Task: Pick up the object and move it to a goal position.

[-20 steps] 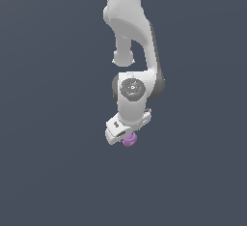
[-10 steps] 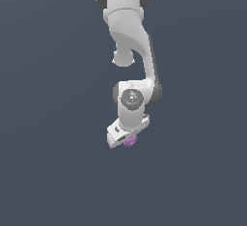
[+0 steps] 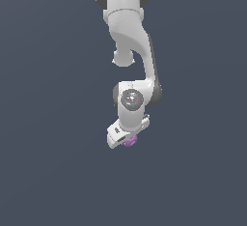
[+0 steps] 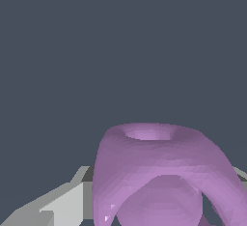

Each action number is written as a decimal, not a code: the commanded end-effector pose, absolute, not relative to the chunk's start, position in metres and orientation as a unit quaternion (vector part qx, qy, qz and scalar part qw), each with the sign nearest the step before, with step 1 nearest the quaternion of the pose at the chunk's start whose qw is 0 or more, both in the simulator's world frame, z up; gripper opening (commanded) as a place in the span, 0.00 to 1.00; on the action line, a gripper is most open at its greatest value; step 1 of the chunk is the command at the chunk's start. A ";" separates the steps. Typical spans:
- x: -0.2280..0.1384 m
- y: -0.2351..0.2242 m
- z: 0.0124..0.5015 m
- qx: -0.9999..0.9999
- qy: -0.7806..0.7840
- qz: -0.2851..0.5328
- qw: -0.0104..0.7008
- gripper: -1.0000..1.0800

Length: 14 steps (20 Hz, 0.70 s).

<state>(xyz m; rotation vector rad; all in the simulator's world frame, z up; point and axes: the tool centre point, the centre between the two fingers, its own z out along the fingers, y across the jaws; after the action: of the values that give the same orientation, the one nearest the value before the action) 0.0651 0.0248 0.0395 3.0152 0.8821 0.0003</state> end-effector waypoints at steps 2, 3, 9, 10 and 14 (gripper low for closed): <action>0.065 0.025 0.039 0.960 0.281 0.000 0.000 0.00; 0.065 0.025 0.039 0.960 0.281 0.000 0.000 0.00; 0.061 0.020 0.044 0.960 0.281 0.000 0.000 0.00; 0.059 0.018 0.045 0.960 0.281 0.000 0.000 0.00; 0.051 0.009 0.054 0.960 0.281 0.000 0.000 0.00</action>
<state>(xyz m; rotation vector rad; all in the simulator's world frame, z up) 0.0541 0.0132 0.0504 3.0154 0.8829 -0.0012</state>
